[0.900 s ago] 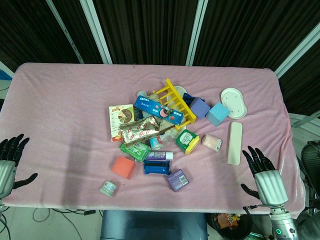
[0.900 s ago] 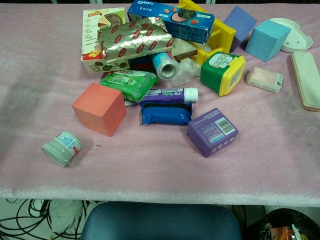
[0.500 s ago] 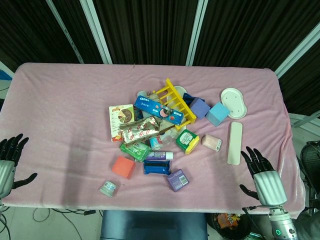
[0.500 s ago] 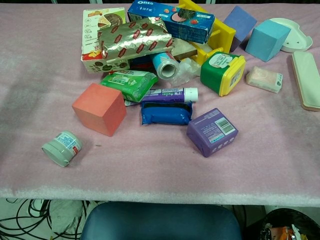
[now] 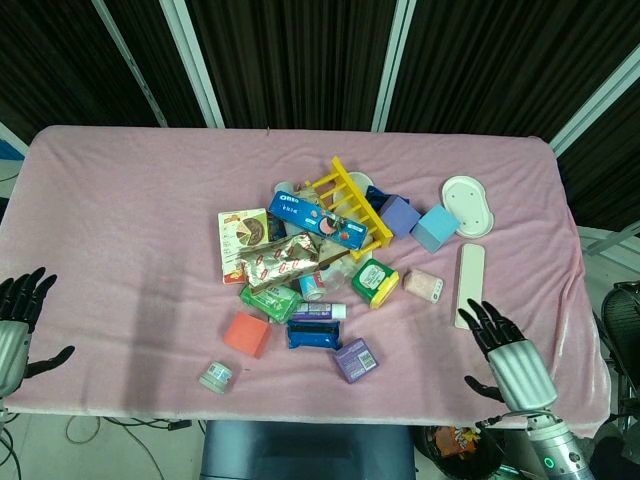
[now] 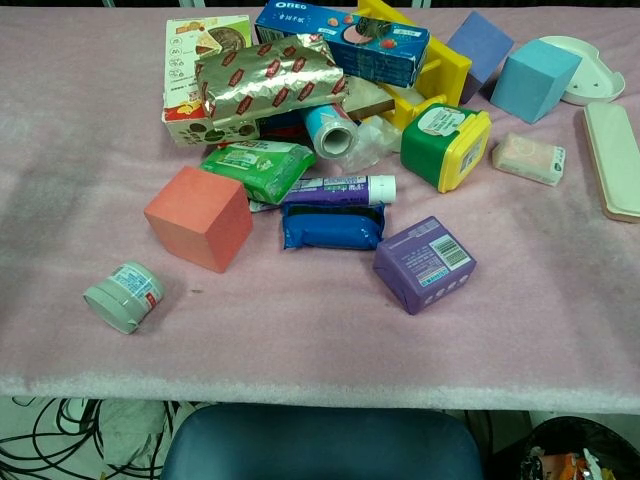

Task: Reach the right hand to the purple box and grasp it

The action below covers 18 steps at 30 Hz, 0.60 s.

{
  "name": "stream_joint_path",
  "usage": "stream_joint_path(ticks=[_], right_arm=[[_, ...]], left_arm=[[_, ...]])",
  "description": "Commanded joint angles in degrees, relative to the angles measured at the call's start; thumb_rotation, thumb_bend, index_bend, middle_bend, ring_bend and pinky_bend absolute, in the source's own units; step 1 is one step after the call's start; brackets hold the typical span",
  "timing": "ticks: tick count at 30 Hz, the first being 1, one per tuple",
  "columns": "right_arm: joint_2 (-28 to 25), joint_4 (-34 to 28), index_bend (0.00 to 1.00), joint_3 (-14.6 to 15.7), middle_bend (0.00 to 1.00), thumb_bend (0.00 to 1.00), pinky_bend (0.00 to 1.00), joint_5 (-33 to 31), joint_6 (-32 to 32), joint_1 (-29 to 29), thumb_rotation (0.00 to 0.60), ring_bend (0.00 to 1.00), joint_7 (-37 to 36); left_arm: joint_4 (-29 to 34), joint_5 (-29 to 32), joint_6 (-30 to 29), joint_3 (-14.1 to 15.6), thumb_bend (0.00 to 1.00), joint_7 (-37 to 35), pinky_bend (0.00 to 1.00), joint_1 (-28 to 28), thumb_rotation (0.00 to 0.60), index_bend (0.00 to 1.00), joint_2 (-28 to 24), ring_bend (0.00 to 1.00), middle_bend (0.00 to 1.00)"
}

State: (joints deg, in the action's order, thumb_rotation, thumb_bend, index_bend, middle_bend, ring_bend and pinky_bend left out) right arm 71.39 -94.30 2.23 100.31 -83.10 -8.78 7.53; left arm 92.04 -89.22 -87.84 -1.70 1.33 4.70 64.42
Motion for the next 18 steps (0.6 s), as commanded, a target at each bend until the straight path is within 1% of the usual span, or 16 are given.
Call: stream_joint_path(ticks=[1,5,10,14,18], right_arm=[[-1.74,-2.22,0.00,1.79,0.00,0.13,0.23,3.14,4.98,-3.58,0.600,0.00,-2.31],[-0.76,-4.01,0.00,2.34,0.00,0.13,0.23,4.79,10.26,-6.75,0.600,0.00,-0.65],[2.17,-6.06,0.00,1.67,0.00,0.13,0.23,3.13,16.83,-9.93,0.600,0.00,2.66],[5.04,-6.40,0.00,1.04,0.00,0.13,0.23,1.67,19.92,-11.48,0.600,0.00,5.00],[7.61,-5.37,0.00,0.24,0.00,0.13,0.23,0.37,21.76,-12.64,0.600,0.00,7.04]], left_arm=[[0.01,0.00,0.05,0.01,0.00,-0.05,0.00,0.02,0.600,0.00,-0.01,0.00,0.00],[0.11,0.14,0.07,-0.04,0.00,-0.17,0.00,0.01,0.600,0.00,-0.06,0.00,0.00],[0.21,0.39,0.21,-0.13,0.00,-0.43,0.00,0.03,0.600,0.00,-0.15,0.00,0.00],[0.26,0.81,0.56,-0.25,0.00,-0.78,0.00,0.13,0.600,0.00,-0.24,0.00,0.00],[0.33,1.35,1.05,-0.39,0.00,-1.08,0.00,0.27,0.600,0.00,-0.33,0.00,0.00]])
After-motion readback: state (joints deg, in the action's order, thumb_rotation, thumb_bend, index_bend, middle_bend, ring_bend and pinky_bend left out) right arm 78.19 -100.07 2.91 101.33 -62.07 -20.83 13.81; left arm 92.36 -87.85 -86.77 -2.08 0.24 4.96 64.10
